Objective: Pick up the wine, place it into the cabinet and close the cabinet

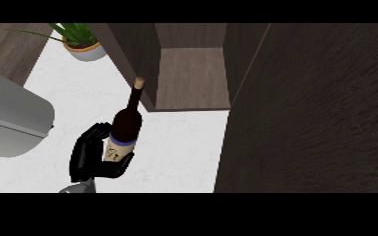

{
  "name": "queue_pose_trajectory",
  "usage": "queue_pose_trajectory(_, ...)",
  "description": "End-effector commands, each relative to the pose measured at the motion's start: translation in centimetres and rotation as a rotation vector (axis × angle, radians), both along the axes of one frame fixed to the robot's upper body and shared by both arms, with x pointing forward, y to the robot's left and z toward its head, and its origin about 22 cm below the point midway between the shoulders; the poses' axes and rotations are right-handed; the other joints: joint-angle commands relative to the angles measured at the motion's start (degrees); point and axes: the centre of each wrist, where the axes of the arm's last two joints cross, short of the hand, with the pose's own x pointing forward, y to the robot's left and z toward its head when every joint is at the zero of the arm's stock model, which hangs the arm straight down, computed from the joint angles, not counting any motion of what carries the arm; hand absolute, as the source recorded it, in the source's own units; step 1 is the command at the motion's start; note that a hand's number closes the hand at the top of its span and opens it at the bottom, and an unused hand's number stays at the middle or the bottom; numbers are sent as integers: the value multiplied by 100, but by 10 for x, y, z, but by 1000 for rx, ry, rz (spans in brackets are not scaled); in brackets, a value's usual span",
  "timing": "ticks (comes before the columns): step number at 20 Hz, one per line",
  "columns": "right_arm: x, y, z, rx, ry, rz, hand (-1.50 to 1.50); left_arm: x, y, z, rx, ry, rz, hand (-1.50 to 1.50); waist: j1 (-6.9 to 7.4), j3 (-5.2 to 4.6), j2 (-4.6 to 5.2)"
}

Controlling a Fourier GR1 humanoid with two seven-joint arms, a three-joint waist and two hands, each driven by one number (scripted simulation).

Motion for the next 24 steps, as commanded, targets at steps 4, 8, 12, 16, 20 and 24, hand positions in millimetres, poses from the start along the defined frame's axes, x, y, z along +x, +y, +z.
queue_pose_trajectory(4, -22, -15, 5, 15, 12, 45, -150, 13, -41, 1, 108, -203, -96, 150, 74, 3, -1)
queue_pose_trajectory(8, -22, -12, -9, 29, 19, 37, -150, 22, -65, 23, 106, -273, -123, 150, 113, 7, -1)
queue_pose_trajectory(12, -15, -16, 2, 6, 24, 30, -150, 36, -81, 67, 81, -279, -180, 150, 131, 9, -8)
queue_pose_trajectory(16, -13, -16, -11, 16, 41, 34, -150, 42, -105, 106, -4, -302, -225, 150, 111, 13, -1)
queue_pose_trajectory(20, -23, -20, 1, 14, 32, 30, -150, 43, -117, 126, -29, -292, -203, 150, 101, 7, -4)
queue_pose_trajectory(24, -16, -20, -8, 21, 30, 33, -150, 50, -139, 176, -41, -276, -205, 150, 106, 11, 4)
